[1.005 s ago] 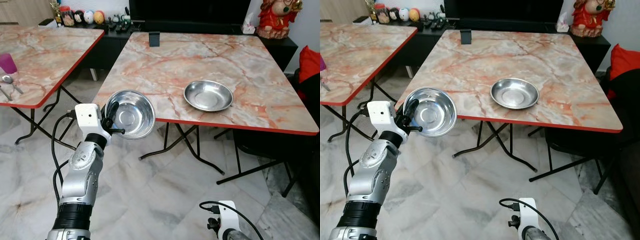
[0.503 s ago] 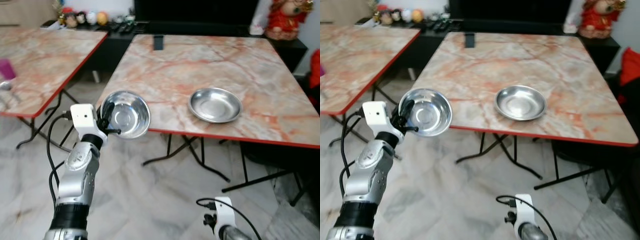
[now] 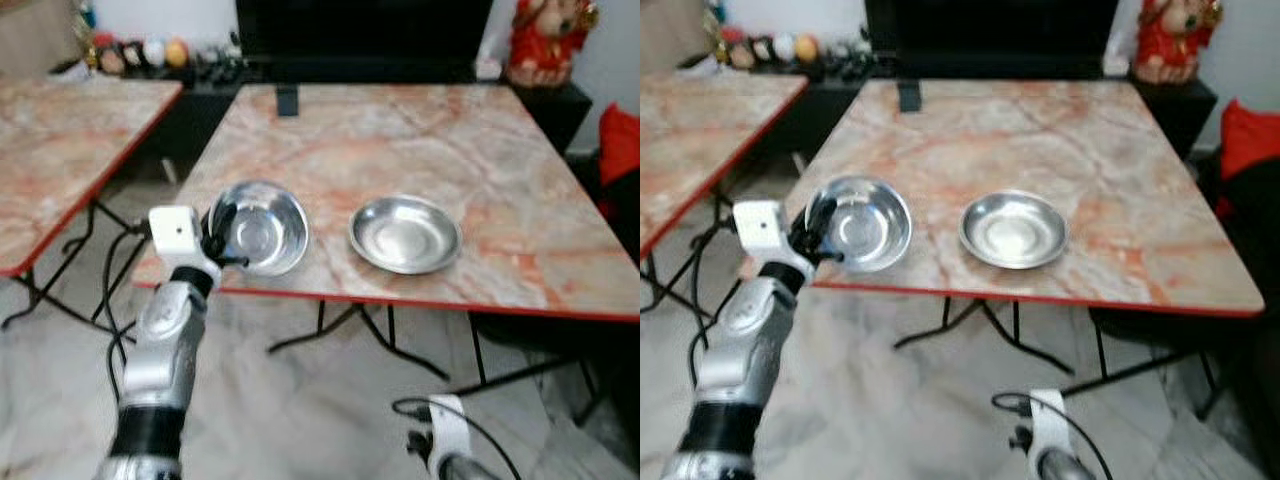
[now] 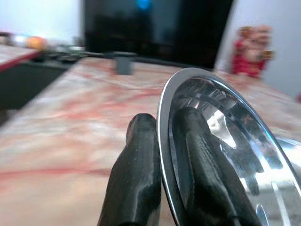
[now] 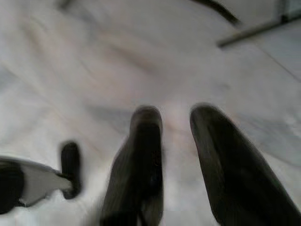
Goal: Setting the table
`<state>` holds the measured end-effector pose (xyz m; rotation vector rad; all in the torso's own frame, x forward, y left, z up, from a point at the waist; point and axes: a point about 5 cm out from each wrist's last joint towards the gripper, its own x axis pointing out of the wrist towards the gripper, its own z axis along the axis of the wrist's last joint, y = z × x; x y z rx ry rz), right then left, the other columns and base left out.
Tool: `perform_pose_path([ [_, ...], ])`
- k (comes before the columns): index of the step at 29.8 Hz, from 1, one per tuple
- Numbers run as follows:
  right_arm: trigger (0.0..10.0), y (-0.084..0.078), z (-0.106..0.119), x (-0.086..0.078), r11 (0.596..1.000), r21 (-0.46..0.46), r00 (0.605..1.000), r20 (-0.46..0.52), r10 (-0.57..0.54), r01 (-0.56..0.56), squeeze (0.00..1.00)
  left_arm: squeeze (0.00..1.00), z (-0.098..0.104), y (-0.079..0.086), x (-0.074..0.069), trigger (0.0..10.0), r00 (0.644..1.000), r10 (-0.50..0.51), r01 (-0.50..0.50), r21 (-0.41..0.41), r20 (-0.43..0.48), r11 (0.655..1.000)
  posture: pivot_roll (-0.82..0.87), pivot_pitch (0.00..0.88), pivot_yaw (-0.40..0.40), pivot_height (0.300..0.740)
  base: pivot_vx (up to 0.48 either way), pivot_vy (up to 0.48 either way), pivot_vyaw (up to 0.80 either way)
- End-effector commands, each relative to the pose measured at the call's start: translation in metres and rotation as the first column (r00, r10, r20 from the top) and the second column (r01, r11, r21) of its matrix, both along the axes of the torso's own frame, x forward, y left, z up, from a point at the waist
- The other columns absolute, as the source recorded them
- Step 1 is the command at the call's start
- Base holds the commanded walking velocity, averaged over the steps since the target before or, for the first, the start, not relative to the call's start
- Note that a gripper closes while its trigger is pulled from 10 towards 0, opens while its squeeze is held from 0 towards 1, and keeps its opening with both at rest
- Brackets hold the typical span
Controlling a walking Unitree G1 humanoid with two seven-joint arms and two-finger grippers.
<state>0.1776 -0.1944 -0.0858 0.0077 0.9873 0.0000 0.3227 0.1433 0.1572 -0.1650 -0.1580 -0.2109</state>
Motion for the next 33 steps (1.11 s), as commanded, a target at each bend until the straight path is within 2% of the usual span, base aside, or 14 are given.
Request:
perform_pose_path([
  [1,10.0,0.0077,0.0035,0.0092,1.000,0.012,0.999,0.027,0.022,-0.022,0.00,0.00,0.0090,0.0115,0.0021,10.0,0.999,0.031,-0.032,0.020,0.032,0.999,0.04,0.000,-0.014,0.740,0.281,0.000,0.00],
  [21,10.0,0.0065,0.0042,0.0104,1.000,0.009,0.999,0.028,0.025,-0.025,0.00,0.00,0.0108,0.0129,0.0015,10.0,0.998,0.048,-0.049,0.019,0.043,0.999,0.05,0.000,-0.027,0.740,0.277,0.000,0.00],
  [25,10.0,0.0058,0.0044,0.0106,1.000,0.007,0.999,0.027,0.029,-0.029,0.00,0.00,0.0123,0.0146,0.0013,10.0,0.997,0.055,-0.057,0.023,0.055,0.998,0.05,0.000,-0.032,0.740,0.000,0.000,0.00],
  [33,10.0,0.0055,0.0047,0.0112,0.999,0.005,0.999,0.027,0.035,-0.035,0.00,0.00,0.0172,0.0194,0.0004,10.0,0.994,0.077,-0.076,-0.019,0.083,0.997,0.06,0.000,-0.035,0.740,0.000,0.000,0.00],
])
